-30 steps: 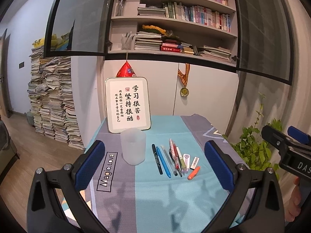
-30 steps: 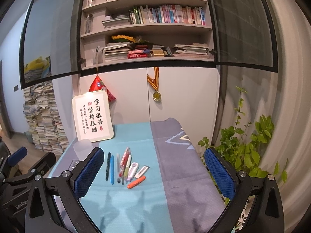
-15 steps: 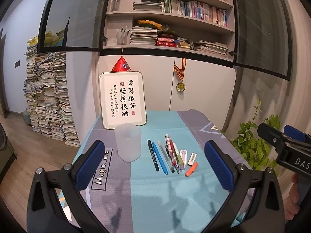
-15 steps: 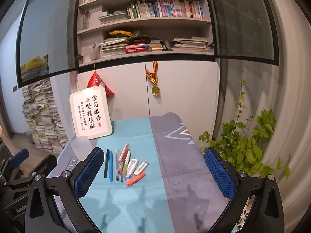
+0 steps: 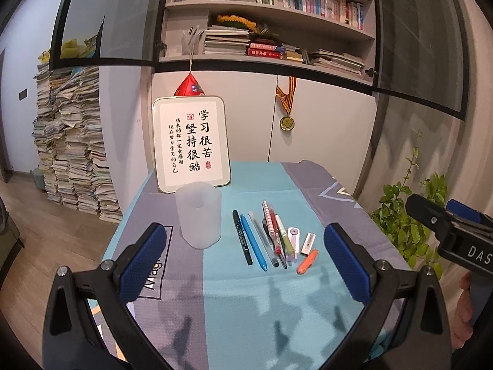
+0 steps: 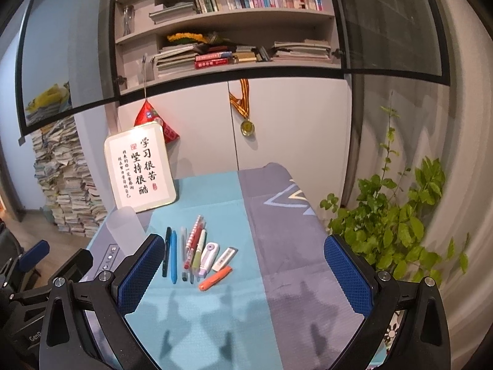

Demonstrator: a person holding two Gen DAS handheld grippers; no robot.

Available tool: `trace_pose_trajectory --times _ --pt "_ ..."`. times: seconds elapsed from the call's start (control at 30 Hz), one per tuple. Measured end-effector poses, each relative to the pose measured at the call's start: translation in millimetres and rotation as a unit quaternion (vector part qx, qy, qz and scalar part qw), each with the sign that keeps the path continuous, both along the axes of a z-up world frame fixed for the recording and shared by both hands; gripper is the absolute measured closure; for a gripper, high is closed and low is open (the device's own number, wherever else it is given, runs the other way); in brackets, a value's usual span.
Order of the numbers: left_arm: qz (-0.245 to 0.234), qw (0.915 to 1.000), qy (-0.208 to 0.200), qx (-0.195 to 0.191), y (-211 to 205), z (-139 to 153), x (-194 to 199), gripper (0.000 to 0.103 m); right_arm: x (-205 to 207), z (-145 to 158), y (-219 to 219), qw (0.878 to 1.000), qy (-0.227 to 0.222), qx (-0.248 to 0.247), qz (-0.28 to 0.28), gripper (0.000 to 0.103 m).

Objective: Organize stationery

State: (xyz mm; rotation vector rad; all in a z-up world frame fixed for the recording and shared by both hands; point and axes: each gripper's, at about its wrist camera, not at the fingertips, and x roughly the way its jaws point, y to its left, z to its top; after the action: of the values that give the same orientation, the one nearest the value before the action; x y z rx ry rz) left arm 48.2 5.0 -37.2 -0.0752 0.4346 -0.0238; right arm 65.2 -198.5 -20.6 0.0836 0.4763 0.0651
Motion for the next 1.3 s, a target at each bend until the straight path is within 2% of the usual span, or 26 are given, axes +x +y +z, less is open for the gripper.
trace_pose_trajectory --times 0.27,0.5,0.53,0.6,0.67,0.77,1.0,1.07,1.1,1.17,1.3 --pt "0.001 0.9997 0.024 0.002 2 -13 16 0.001 19 -11 5 1.0 0.021 -0.006 0.005 0.0" --pt "0.004 0.9955 0.095 0.008 14 -52 46 0.005 43 -33 10 0.998 0.054 -0.011 0.014 0.0" --pt "0.002 0.9944 0.105 0.004 15 -57 50 0.009 48 -37 10 0.998 0.059 -0.009 0.016 0.002" --pt "-0.006 0.9919 0.127 -0.004 17 -66 59 0.011 57 -44 13 0.997 0.074 -0.003 0.031 0.015" --pt "-0.011 0.9906 0.136 -0.003 16 -71 64 0.012 68 -54 18 0.994 0.095 0.002 0.055 0.035" --pt "-0.022 0.9893 0.144 -0.002 12 -77 73 0.016 84 -68 27 0.989 0.122 0.008 0.086 0.047" --pt "-0.037 0.9819 0.185 -0.014 13 -99 106 0.039 117 -93 45 0.98 0.157 0.007 0.124 0.051" --pt "-0.041 0.9798 0.195 -0.019 13 -104 113 0.049 125 -99 53 0.977 0.164 0.001 0.134 0.051" --pt "-0.042 0.9784 0.201 -0.022 13 -108 117 0.052 128 -101 55 0.976 0.167 -0.001 0.14 0.054" --pt "-0.044 0.9771 0.207 -0.021 13 -111 122 0.062 136 -107 62 0.972 0.177 -0.005 0.153 0.072" --pt "-0.051 0.9762 0.21 -0.017 10 -114 130 0.063 149 -120 71 0.968 0.194 -0.009 0.161 0.075"
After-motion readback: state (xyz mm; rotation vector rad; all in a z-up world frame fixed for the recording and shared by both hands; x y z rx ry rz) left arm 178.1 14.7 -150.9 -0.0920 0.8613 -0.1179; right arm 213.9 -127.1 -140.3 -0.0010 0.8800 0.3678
